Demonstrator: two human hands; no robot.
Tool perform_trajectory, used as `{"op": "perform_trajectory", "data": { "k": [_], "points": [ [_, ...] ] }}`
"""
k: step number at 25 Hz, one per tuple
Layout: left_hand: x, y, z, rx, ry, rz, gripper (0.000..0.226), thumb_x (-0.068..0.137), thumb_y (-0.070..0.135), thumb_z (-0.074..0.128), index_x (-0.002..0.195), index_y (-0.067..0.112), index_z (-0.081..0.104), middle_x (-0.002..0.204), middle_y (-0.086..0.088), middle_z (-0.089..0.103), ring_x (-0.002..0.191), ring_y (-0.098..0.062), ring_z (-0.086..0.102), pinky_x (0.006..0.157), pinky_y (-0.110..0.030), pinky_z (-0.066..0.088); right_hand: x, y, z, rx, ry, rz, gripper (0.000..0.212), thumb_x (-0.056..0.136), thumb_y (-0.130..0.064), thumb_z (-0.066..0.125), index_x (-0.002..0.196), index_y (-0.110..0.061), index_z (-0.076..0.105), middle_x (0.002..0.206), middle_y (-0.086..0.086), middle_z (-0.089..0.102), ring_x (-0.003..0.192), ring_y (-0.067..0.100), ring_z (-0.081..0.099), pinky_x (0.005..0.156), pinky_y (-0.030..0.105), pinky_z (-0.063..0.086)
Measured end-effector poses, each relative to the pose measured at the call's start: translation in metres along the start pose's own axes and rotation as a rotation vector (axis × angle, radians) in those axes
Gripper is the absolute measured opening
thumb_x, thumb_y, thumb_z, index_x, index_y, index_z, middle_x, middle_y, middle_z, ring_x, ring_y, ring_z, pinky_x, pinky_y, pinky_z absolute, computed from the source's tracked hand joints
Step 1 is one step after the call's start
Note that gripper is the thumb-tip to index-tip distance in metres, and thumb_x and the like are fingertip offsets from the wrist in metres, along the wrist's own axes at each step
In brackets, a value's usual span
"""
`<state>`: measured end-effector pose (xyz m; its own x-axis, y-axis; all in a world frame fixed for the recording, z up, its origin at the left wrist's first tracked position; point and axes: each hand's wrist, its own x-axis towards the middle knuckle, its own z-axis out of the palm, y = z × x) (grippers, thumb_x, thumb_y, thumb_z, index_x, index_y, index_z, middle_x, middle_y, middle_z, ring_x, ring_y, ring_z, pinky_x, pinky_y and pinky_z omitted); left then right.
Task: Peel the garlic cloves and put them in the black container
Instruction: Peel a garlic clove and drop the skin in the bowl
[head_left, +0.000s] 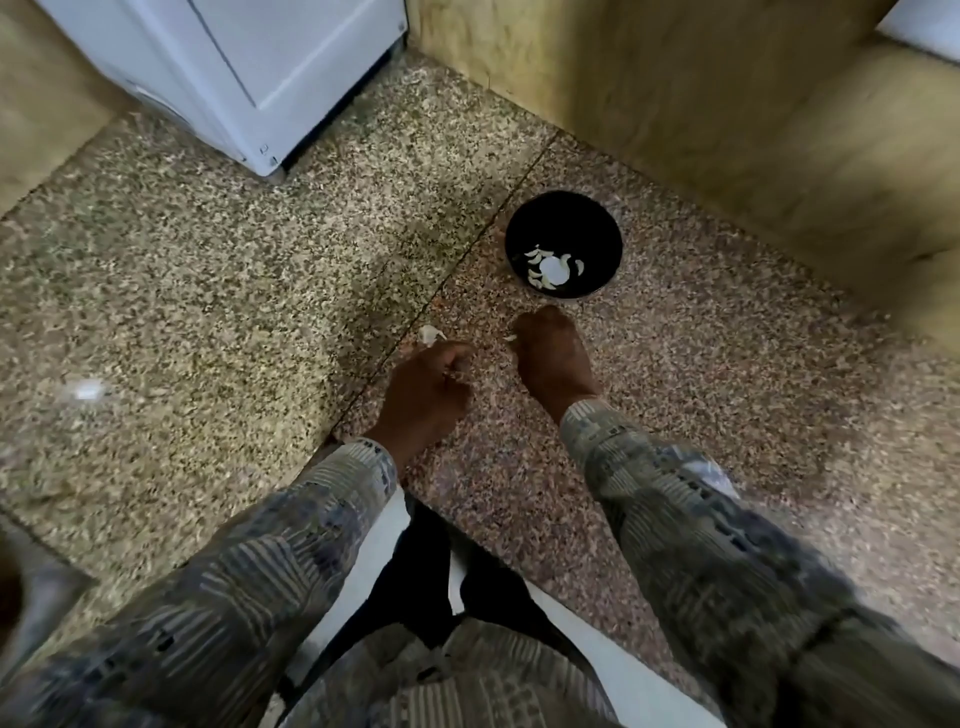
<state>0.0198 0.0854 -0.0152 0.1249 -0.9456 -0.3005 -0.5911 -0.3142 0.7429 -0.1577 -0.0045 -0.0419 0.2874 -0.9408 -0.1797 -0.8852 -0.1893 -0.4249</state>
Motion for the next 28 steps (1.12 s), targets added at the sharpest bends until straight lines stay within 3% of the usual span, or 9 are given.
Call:
{"op": "perform_trajectory", "data": {
  "k": [4,6,9,12,14,17,19,22,28],
  "points": [
    [0.017,0.005,0.013,0.2,-0.148,0.201,0.044,0.083,0.008,0.067,0.125,0.022,0.071,0.112,-0.003,0.071,0.097,-0.022,0.068,0.091,-0.038,0.056,-0.007,-0.012,-0.007,0.084,-0.009,0.075,0.008,0.097,-0.018,0.061,0.097,-0.011,0.066,0.102,0.015,0.064,0.094,0.036,0.062,0.071,0.036,0.046],
    [0.027,0.0,0.022,0.426,-0.232,0.345,0.039,0.087,0.013,0.067,0.124,0.02,0.071,0.117,-0.006,0.067,0.103,-0.027,0.065,0.093,-0.038,0.052,-0.011,-0.021,-0.016,0.217,0.101,0.157,0.011,0.098,-0.016,0.057,0.093,-0.01,0.064,0.092,0.014,0.067,0.083,0.034,0.063,0.065,0.032,0.038],
    [0.034,-0.003,0.029,0.498,-0.293,0.414,0.016,0.086,0.013,0.068,0.098,0.021,0.075,0.1,-0.004,0.067,0.09,-0.027,0.067,0.082,-0.036,0.053,-0.008,-0.027,-0.036,0.39,0.284,0.308,0.013,0.094,-0.016,0.056,0.094,-0.014,0.069,0.085,0.006,0.073,0.077,0.026,0.066,0.065,0.032,0.048],
    [0.038,0.0,0.028,0.46,-0.311,0.387,0.008,0.084,0.014,0.074,0.083,0.022,0.073,0.089,0.002,0.071,0.083,-0.017,0.066,0.078,-0.037,0.057,0.014,-0.015,-0.046,0.601,0.309,0.476,0.038,0.076,-0.046,0.056,0.107,-0.03,0.072,0.096,0.0,0.078,0.09,0.022,0.074,0.081,0.043,0.061],
    [0.042,0.001,0.025,0.396,-0.34,0.361,0.009,0.085,0.015,0.074,0.08,0.022,0.071,0.085,0.004,0.072,0.08,-0.014,0.065,0.077,-0.035,0.058,0.018,-0.003,-0.043,0.672,0.294,0.528,0.048,0.069,-0.052,0.058,0.114,-0.038,0.07,0.099,-0.004,0.079,0.092,0.018,0.076,0.082,0.046,0.063],
    [0.052,0.004,0.022,0.302,-0.321,0.318,0.01,0.086,0.01,0.07,0.084,0.019,0.073,0.086,0.002,0.075,0.08,-0.014,0.068,0.077,-0.027,0.056,-0.006,-0.019,-0.052,0.71,0.34,0.619,0.023,0.082,-0.031,0.069,0.103,-0.028,0.079,0.09,-0.006,0.079,0.083,0.014,0.075,0.079,0.046,0.064],
    [0.054,0.006,0.02,0.28,-0.266,0.354,0.012,0.088,0.008,0.065,0.087,0.018,0.072,0.086,0.0,0.075,0.079,-0.017,0.069,0.074,-0.027,0.055,-0.03,-0.023,-0.037,0.614,0.208,0.647,0.007,0.091,-0.027,0.073,0.095,-0.027,0.079,0.087,-0.008,0.078,0.079,0.012,0.074,0.08,0.043,0.064],
    [0.056,0.007,0.018,0.363,-0.253,0.497,0.008,0.087,0.014,0.068,0.093,0.017,0.063,0.083,-0.004,0.073,0.076,-0.026,0.071,0.065,-0.028,0.046,-0.055,-0.032,-0.009,0.572,-0.049,0.697,0.015,0.09,-0.037,0.076,0.083,-0.025,0.078,0.079,-0.005,0.077,0.075,0.013,0.073,0.079,0.043,0.063],
    [0.059,-0.003,0.018,0.34,-0.242,0.568,0.033,0.089,0.018,0.067,0.115,0.009,0.049,0.077,-0.007,0.069,0.068,-0.032,0.067,0.055,-0.03,0.037,-0.057,-0.029,0.007,0.656,0.037,0.81,0.009,0.08,-0.032,0.086,0.079,-0.027,0.079,0.074,-0.004,0.077,0.074,0.017,0.075,0.078,0.045,0.064]
  ]
}}
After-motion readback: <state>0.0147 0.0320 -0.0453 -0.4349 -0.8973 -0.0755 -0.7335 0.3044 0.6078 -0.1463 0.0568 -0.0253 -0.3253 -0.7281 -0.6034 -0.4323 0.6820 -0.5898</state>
